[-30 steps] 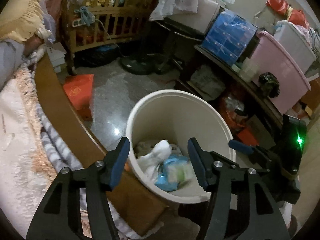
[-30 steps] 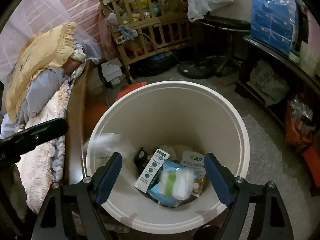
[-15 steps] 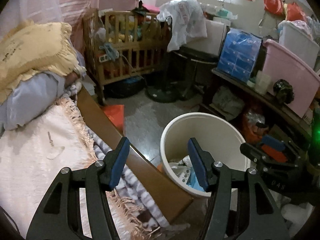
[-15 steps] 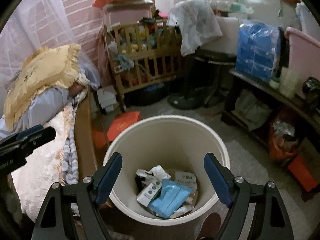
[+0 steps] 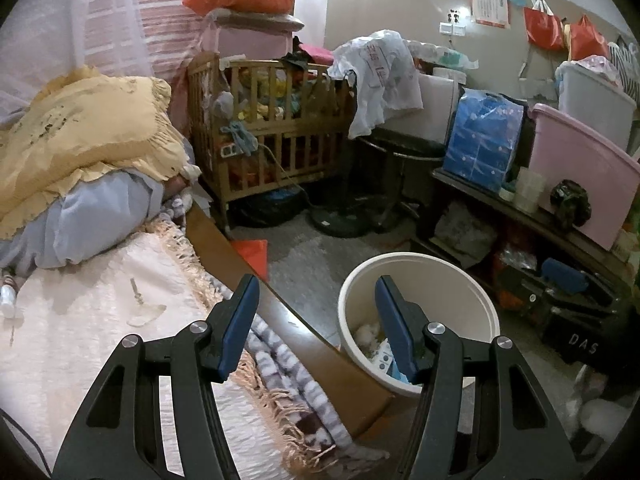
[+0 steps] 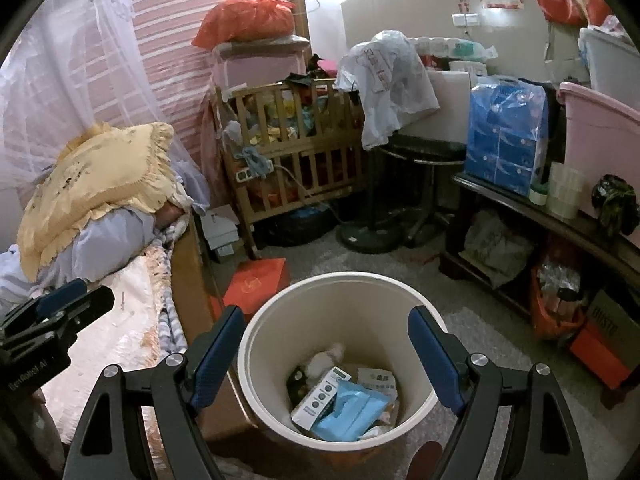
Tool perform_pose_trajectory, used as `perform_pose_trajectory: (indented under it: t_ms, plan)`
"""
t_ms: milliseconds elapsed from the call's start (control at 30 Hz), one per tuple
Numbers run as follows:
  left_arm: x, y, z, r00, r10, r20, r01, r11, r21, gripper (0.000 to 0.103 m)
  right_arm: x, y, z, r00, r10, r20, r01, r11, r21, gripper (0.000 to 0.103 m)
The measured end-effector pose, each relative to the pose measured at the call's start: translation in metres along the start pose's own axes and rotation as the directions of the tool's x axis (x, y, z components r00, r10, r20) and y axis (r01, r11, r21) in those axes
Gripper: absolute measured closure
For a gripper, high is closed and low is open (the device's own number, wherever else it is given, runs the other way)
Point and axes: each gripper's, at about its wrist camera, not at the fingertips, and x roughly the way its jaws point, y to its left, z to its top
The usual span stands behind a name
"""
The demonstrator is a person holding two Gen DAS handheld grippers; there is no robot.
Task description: Collect trash
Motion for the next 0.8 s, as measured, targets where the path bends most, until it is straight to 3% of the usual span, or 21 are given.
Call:
perform_pose_trajectory:
  t_ms: [800]
  plan:
    - [-0.014, 0.012, -0.003, 0.999, 0.025, 0.044, -0.024, 1.0, -0.016, 0.044, -0.009, 0.007, 0.002, 1.0, 0.004, 0.006, -0.004, 1.0, 0.001, 0.018]
